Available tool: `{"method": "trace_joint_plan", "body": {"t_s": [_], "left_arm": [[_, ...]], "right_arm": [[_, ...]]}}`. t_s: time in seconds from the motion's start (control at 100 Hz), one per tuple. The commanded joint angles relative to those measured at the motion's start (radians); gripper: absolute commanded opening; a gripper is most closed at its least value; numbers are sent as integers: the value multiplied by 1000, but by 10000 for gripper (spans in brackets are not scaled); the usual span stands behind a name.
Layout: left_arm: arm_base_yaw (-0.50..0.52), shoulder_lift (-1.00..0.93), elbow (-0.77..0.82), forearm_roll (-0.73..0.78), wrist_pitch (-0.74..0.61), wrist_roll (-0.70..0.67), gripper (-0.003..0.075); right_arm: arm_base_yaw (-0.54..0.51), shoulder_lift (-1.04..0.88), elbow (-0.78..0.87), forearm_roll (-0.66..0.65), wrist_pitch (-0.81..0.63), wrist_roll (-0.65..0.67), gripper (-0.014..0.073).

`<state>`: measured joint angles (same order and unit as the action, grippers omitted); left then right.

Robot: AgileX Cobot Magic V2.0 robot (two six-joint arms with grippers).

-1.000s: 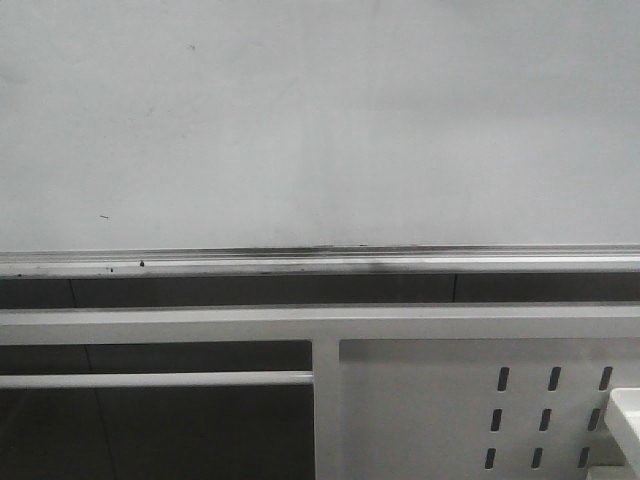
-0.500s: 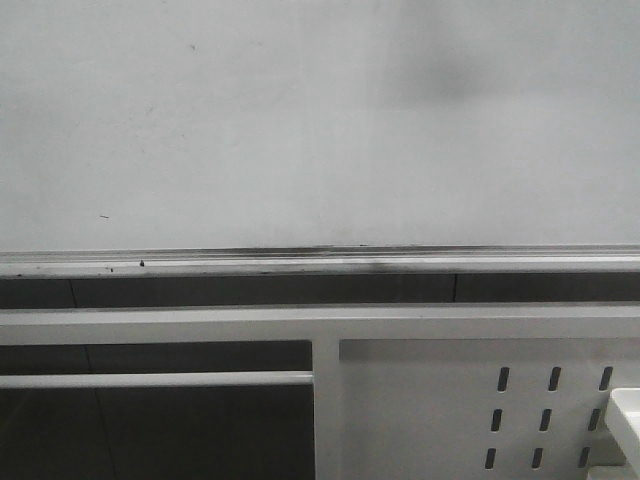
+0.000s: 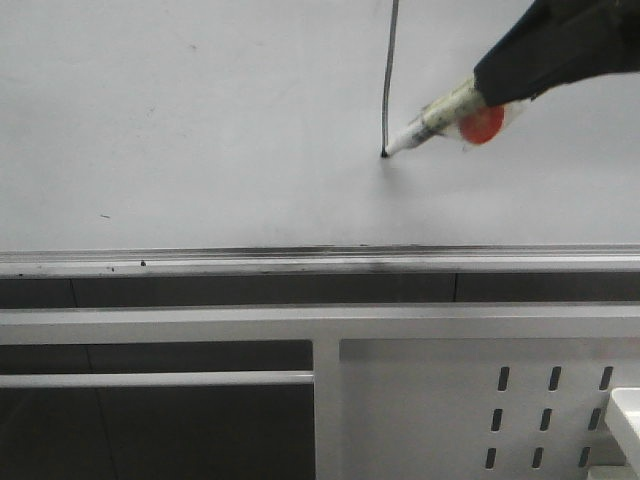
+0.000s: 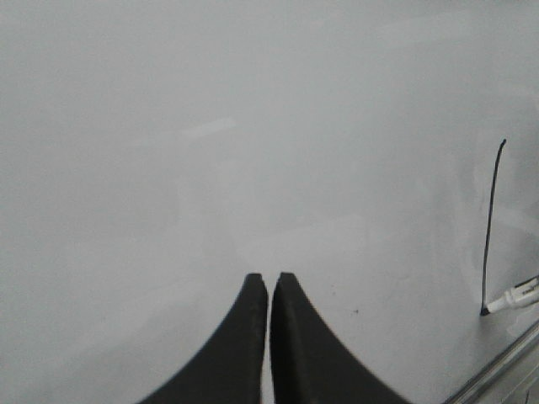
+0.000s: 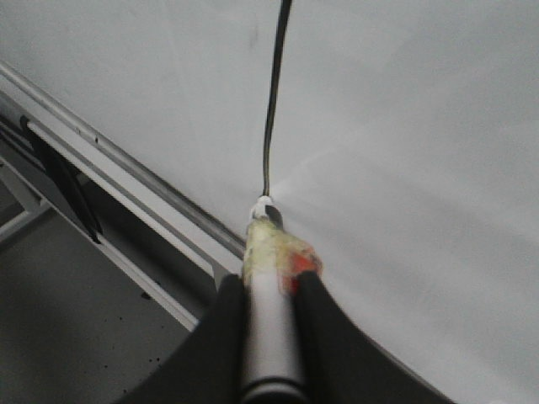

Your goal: Write number 1 on whiteboard

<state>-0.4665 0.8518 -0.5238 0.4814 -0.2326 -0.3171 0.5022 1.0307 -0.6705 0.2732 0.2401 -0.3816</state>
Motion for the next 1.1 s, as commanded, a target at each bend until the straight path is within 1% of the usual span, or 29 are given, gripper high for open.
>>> {"method": "trace_joint_plan", "body": {"t_s": [0.0,0.06,0.12,0.23,0.3,0.36,0.43,0.49,0.56,0.65,0.73,0.8,0.94,1.09], "left_arm": [[4,-8,-28,-15,-78,-7,-20],[4,-8,-28,-10,-78,-7,-20],[0,-8,-28,-6,-85,-7,-19],[-31,-11,-26,24,-115,-9,-19],[-77,-7,-26,105,-103,-9,-19],[-120,8,-24,153,-71,-9,-19],[-178,35,-16,203,-56,-9,-18],[-236,62,-14,275,-53,-9,-15],[-299,89,-14,365,-48,-9,20],[-359,117,-14,469,-41,-9,117],[-381,143,-14,479,-29,-9,224],[-381,161,-16,479,-26,-9,282],[-381,179,-18,476,-34,-9,281],[-379,186,-18,471,-2,-9,281]], "right_arm": [[-5,22,-26,-3,-144,-3,-69],[0,33,-26,-3,-150,-3,-69],[20,31,-33,-1,-120,-3,-69],[114,-1,-54,17,-38,-3,-69],[189,-11,-84,16,28,-3,-69],[229,-4,-119,15,88,-10,-69],[257,16,-165,-6,158,-10,-69],[264,35,-205,-34,205,-10,-69],[264,59,-242,-55,238,-10,-69],[264,80,-286,-63,278,-10,-69],[264,86,-322,-63,313,-10,-69],[268,86,-343,-63,324,-10,-69],[308,86,-371,-63,333,-10,-69],[353,86,-380,-63,342,-10,-69]]}}
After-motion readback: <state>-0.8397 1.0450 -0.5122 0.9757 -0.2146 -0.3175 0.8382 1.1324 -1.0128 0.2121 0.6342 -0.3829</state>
